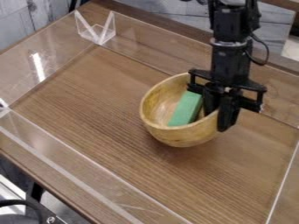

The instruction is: Remove the green block from inside the brown bowl and put it on the table

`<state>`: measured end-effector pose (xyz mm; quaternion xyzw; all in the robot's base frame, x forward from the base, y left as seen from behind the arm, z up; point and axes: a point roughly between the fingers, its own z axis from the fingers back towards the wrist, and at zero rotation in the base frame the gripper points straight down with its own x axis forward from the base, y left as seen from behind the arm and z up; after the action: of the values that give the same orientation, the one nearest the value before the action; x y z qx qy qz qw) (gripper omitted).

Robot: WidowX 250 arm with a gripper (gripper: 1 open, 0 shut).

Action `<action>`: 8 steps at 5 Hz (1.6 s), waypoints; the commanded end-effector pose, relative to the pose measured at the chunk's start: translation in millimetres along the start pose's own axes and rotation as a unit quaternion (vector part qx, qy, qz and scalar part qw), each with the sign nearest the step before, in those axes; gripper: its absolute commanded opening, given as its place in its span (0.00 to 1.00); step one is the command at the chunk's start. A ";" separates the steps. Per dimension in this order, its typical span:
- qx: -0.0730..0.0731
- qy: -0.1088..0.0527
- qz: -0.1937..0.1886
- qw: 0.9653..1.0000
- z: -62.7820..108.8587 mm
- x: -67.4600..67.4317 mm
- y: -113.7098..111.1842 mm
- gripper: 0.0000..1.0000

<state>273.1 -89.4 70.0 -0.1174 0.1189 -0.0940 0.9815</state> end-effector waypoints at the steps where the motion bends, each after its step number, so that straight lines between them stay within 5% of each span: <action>1: -0.003 -0.023 -0.032 0.999 3.6 5.2 -8.6 0.00; 8: -0.030 -0.018 -0.056 0.998 -28.2 1.9 -20.2 0.00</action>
<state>265.7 -104.9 52.8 -0.1385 0.1052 -0.0973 0.9799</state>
